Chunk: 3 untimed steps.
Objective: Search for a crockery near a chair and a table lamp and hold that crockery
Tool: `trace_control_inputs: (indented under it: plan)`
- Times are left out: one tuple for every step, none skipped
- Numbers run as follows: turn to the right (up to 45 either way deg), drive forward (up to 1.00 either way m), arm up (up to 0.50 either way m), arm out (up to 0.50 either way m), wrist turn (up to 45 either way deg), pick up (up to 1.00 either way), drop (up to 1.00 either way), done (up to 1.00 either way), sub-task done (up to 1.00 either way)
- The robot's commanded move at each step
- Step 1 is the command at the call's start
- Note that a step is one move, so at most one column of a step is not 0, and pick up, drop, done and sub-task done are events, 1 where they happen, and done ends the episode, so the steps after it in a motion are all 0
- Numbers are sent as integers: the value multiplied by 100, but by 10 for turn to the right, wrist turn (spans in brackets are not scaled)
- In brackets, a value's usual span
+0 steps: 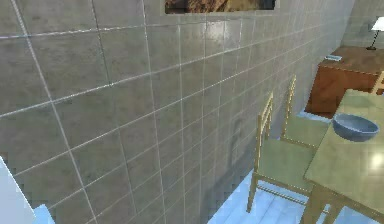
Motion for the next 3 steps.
trace_control_inputs:
  plan:
    - [210, 0, 0, 0, 0, 0, 0, 0, 0]
    - [0, 55, 0, 0, 0, 0, 0, 0, 0]
    - [-450, 0, 0, 0, 0, 0, 0, 0, 0]
